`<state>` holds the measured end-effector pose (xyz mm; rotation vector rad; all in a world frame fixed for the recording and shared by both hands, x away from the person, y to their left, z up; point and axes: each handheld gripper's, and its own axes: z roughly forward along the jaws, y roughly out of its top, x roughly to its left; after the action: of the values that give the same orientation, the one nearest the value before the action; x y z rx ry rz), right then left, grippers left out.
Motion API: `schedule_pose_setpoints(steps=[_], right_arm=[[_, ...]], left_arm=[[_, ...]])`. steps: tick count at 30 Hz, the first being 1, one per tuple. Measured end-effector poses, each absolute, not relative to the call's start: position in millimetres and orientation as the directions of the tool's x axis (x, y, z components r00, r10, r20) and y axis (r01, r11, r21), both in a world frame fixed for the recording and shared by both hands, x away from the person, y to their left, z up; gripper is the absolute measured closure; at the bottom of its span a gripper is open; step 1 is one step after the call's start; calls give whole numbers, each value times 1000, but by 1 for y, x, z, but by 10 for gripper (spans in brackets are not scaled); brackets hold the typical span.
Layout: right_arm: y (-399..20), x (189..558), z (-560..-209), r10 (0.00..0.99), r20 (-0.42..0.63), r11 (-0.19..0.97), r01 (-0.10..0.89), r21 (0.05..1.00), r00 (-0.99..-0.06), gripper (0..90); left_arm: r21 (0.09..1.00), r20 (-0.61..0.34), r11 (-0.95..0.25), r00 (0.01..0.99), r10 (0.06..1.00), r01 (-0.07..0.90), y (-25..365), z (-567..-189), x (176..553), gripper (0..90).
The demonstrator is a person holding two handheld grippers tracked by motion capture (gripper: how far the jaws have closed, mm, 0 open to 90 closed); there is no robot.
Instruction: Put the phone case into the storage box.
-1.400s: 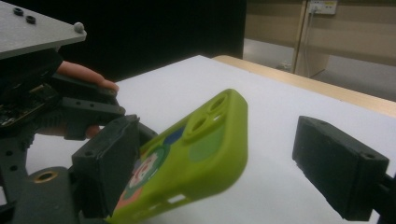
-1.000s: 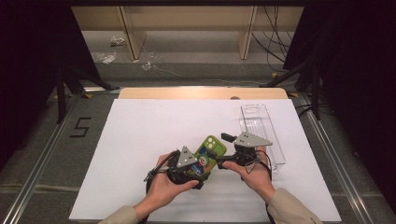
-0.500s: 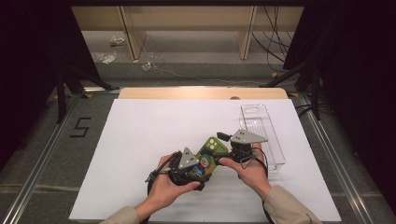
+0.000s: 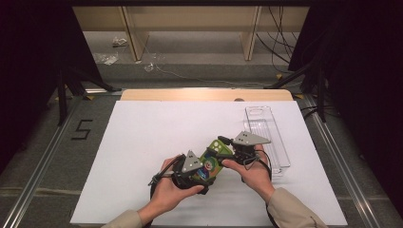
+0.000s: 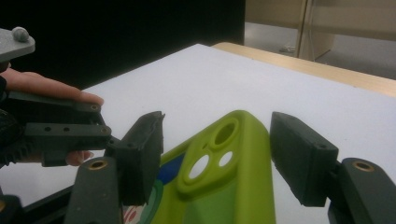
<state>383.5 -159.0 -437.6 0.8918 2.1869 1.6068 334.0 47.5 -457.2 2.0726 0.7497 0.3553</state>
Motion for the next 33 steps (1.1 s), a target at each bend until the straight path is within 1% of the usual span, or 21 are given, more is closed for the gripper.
schedule_pose_setpoints(steps=[26,33], right_arm=[[-158,386,-434,628,187,143,348,926,-755,527],[-159,386,-434,631,199,132,356,925,-750,521]], left_arm=[[829,-23,-420,773,634,370,48,-455,334,164],[826,-20,-426,773,634,370,48,-456,334,163]])
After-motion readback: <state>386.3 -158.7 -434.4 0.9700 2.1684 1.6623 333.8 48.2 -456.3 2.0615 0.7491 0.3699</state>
